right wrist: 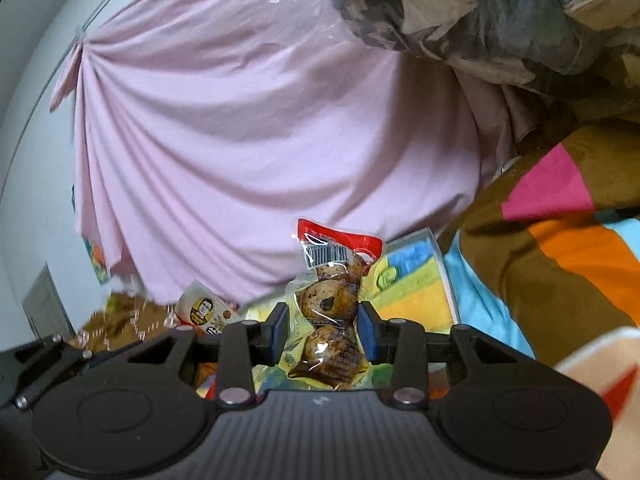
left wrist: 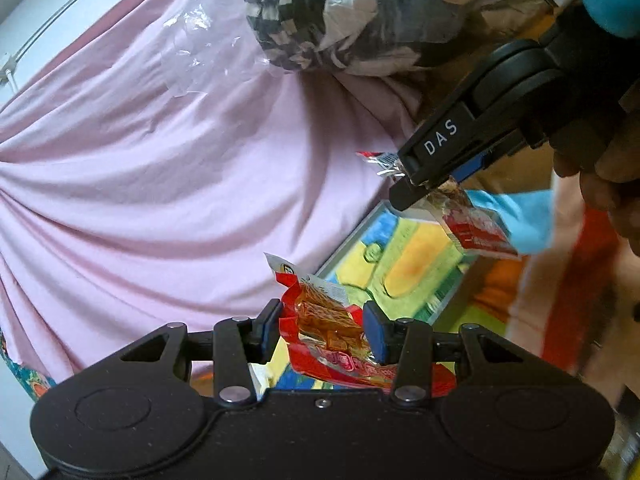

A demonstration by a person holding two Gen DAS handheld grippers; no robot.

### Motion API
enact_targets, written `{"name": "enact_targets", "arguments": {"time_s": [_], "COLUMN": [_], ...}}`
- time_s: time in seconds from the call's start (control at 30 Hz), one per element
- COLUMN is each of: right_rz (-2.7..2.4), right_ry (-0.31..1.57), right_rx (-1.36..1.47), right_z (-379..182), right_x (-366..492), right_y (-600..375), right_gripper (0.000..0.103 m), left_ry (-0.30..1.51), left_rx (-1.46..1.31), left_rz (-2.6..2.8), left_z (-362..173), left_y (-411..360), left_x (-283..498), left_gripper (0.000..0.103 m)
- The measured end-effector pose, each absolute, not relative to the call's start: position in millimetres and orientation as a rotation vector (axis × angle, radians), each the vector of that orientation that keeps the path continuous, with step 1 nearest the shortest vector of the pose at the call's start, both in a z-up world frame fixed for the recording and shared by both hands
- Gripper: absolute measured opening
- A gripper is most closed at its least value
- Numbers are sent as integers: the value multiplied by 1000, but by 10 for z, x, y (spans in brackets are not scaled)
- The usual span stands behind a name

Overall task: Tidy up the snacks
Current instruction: 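Lift both held packets and carry them over the grey cartoon tray, then lower both packets into the tray and open both grippers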

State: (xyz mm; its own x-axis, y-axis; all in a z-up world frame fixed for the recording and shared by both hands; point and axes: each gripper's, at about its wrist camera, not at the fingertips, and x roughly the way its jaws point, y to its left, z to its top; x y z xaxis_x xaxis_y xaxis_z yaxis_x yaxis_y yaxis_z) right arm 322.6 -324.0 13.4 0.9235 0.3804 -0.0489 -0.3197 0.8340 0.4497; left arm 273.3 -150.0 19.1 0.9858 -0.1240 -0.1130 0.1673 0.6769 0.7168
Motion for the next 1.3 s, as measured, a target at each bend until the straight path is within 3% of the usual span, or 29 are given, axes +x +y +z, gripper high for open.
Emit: {"name": "enact_targets", "arguments": {"time_s": [0.43, 1.1, 1.3], "right_rz": [311, 276, 289], "right_ry": [171, 247, 253], "right_rx": [436, 244, 220], "right_z": [-38, -171, -139], "right_x": [4059, 4232, 4214], "right_y": [-3283, -2903, -2852], "right_gripper": [42, 44, 48], "left_ry": [56, 251, 307], "left_rx": [744, 508, 402], "left_rz": [-98, -38, -50], "left_z": [-105, -272, -242], "left_y": [-1482, -1227, -1133], "left_x": [3592, 4097, 4125], "left_gripper": [46, 47, 55]}}
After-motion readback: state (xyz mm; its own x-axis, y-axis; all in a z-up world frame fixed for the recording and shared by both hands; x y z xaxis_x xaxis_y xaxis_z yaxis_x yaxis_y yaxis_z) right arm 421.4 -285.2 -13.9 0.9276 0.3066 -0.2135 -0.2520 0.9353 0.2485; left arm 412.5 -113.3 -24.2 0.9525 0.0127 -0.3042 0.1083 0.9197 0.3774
